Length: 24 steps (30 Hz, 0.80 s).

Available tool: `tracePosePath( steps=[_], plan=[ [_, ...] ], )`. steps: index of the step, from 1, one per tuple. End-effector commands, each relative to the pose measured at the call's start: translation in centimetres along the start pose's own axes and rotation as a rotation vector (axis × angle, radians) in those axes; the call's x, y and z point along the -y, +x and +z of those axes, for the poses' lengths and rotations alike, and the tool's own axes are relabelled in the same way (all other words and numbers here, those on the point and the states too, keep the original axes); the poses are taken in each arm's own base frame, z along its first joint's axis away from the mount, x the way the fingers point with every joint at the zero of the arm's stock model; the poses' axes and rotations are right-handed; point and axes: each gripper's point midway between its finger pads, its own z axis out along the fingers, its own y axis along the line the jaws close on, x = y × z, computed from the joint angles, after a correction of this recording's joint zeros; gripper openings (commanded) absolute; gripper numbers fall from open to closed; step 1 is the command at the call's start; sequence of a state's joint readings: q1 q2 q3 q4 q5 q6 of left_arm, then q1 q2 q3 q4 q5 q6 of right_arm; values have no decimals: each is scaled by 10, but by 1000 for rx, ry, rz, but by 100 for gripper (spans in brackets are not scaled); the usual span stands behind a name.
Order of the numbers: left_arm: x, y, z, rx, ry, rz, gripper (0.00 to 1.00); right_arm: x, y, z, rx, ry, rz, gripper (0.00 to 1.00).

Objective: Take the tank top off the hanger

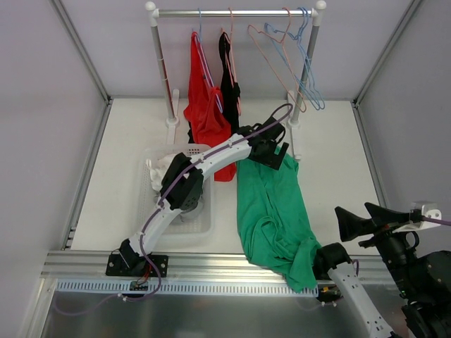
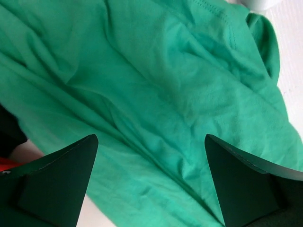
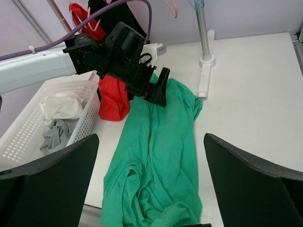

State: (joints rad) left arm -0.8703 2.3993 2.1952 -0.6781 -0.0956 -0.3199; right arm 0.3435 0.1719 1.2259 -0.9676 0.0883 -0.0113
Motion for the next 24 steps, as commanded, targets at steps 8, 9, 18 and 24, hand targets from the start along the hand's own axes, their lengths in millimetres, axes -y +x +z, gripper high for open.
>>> tracePosePath(
  steps=[8, 9, 18, 24],
  plan=[
    [39, 23, 29, -110, 198, -87, 99, -2, -1, -5, 29, -19, 11, 99],
    [42, 28, 29, -128, 220, -83, 99, -3, -2, -6, 33, -21, 11, 100],
    [75, 61, 4, -199, 377, 58, 99, -6, 0, -7, 32, -38, 11, 99],
    [79, 96, -8, -238, 320, 126, 99, -8, -1, -7, 31, -49, 37, 99]
  ],
)
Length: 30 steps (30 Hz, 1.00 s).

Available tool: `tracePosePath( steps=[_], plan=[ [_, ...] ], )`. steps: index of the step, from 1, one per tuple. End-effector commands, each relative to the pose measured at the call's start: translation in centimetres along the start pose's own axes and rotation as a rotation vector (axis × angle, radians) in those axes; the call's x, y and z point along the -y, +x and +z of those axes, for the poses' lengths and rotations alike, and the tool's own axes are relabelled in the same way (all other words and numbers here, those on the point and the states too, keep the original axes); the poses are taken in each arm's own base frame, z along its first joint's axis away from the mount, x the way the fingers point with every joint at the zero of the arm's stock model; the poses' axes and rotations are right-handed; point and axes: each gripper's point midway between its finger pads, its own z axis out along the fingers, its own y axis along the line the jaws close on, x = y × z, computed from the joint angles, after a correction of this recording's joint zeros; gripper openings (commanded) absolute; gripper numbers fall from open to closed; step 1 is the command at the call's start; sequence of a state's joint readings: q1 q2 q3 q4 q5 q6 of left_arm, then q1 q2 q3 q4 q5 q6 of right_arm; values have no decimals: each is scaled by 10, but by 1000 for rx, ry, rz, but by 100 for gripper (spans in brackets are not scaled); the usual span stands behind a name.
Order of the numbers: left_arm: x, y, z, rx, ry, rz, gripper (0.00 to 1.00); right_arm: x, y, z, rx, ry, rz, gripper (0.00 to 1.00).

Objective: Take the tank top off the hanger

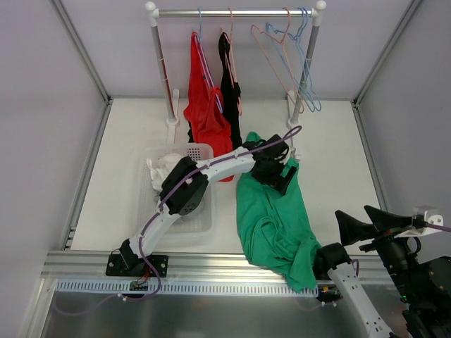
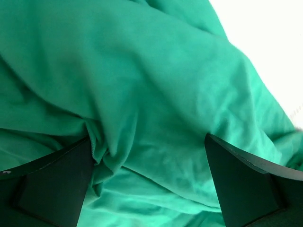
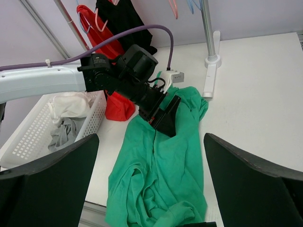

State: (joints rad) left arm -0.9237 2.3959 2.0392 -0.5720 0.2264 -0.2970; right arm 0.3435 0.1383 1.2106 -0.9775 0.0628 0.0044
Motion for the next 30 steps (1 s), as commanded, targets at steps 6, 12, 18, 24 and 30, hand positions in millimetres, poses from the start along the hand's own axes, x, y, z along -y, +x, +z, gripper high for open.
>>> tracePosePath(
  steps=[6, 12, 18, 24, 30],
  plan=[
    [47, 82, -3, -157, -8, 119, 98, -6, -6, -2, 31, -24, 31, 100],
    [77, 94, -23, -129, 31, 129, 99, -9, -7, -3, 33, -39, 44, 99],
    [94, 105, -46, -101, 81, 136, 99, -10, -8, -6, 42, -47, 45, 99],
    [107, 114, -71, -79, 126, 105, 99, -12, -5, -4, 26, -55, 57, 99],
    [125, 128, -94, -65, 215, 118, 99, -13, -5, -2, 21, -55, 68, 100]
  ],
)
